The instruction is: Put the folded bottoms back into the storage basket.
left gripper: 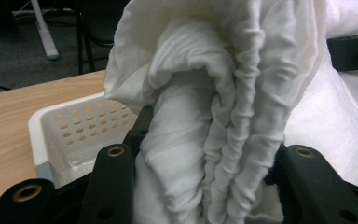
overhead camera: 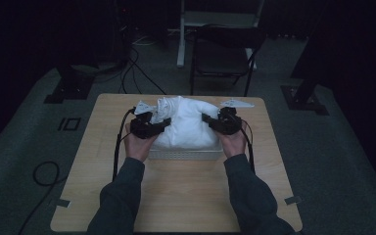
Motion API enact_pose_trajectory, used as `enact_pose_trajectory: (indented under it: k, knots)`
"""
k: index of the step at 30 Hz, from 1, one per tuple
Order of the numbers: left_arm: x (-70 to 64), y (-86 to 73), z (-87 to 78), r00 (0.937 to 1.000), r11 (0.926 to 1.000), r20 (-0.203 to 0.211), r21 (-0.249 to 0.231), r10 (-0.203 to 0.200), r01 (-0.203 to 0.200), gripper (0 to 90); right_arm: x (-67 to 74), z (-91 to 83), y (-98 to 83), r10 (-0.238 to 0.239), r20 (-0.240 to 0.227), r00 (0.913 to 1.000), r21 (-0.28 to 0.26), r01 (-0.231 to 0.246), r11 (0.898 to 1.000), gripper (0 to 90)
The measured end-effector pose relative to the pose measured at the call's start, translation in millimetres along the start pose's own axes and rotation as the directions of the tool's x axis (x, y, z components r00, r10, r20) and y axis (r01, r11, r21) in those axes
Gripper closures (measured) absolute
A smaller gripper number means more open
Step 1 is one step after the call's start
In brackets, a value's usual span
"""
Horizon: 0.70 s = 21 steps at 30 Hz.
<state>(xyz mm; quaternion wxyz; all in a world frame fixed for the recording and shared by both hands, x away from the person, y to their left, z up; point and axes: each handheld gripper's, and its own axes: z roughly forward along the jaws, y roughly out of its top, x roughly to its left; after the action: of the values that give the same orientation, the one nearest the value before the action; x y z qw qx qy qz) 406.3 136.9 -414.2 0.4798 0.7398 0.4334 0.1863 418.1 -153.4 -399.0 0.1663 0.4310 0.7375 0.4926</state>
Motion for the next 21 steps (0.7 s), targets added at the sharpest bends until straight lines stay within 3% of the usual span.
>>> enact_pose_trajectory:
  k: [21]
  knots:
    - [14.6, -3.1, 17.6, 0.9991, 0.9992, -0.021, 0.011, -0.038, 0.038, 55.2, -5.4, 21.5, 2.1, 0.021, 0.020, 0.9996, 0.013, -0.021, 1.000, 69.2]
